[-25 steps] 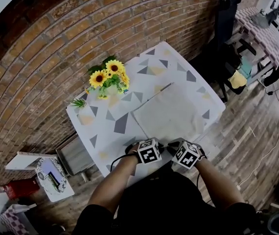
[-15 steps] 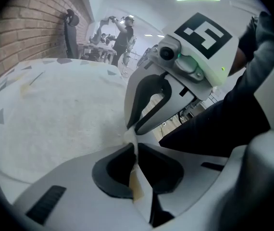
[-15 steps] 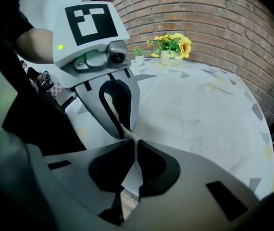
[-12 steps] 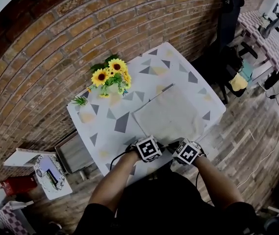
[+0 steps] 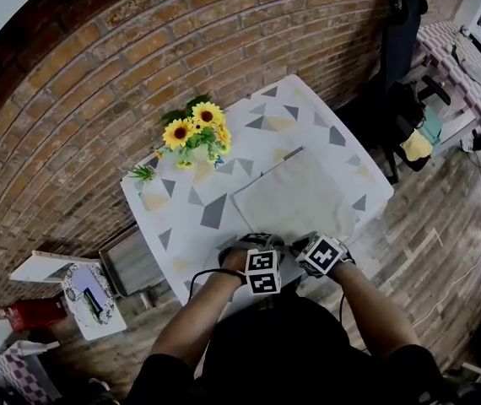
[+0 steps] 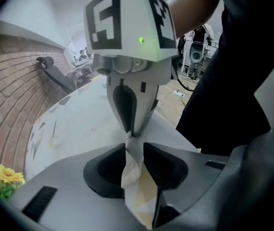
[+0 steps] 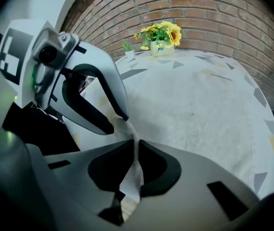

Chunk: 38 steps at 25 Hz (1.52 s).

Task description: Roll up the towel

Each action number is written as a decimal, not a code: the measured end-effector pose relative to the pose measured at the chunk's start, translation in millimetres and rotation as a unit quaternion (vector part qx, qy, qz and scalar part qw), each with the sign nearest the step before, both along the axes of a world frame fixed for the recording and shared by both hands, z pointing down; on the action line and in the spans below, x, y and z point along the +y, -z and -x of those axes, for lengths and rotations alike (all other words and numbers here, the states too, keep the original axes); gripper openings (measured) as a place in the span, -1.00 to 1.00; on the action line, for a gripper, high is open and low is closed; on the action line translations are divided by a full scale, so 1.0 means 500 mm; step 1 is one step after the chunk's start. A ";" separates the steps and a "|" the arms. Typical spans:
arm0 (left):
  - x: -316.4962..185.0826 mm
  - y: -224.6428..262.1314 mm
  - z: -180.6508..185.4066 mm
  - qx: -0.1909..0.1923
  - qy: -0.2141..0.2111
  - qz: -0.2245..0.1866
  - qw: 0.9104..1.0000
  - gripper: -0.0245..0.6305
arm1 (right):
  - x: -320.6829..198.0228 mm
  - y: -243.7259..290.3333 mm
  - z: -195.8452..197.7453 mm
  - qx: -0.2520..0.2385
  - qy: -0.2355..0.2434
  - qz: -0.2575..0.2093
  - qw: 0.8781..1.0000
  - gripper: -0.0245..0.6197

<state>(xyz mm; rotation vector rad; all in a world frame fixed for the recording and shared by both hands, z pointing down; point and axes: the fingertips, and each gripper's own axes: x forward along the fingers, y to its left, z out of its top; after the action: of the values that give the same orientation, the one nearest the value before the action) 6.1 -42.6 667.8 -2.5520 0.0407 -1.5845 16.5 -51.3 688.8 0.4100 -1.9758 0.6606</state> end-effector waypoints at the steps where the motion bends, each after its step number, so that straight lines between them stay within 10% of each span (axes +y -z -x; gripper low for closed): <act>1: 0.002 -0.003 -0.002 -0.002 -0.003 0.000 1.000 -0.57 | -0.002 0.001 0.000 -0.003 0.000 -0.003 1.000 -0.75; 9: -0.025 -0.034 0.005 -0.001 0.048 0.044 0.998 -0.61 | -0.005 0.046 -0.010 -0.013 0.044 -0.108 0.993 -0.69; 16: -0.036 -0.026 0.006 0.006 0.065 0.042 0.997 -0.62 | 0.027 -0.001 -0.005 0.045 0.112 -0.126 0.985 -0.51; 28: -0.025 -0.037 -0.008 -0.034 0.017 0.011 0.999 -0.44 | -0.006 0.012 -0.008 0.026 0.112 -0.124 0.986 -0.78; 38: -0.040 -0.034 -0.006 0.000 0.102 0.145 0.984 -0.78 | -0.040 0.044 -0.022 -0.005 0.094 -0.139 0.986 -0.66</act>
<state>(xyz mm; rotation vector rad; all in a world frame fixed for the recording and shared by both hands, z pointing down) 9.1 -62.4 684.9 -2.8481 0.0807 -1.7809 27.4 -71.3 666.6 0.3815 -2.0933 0.2674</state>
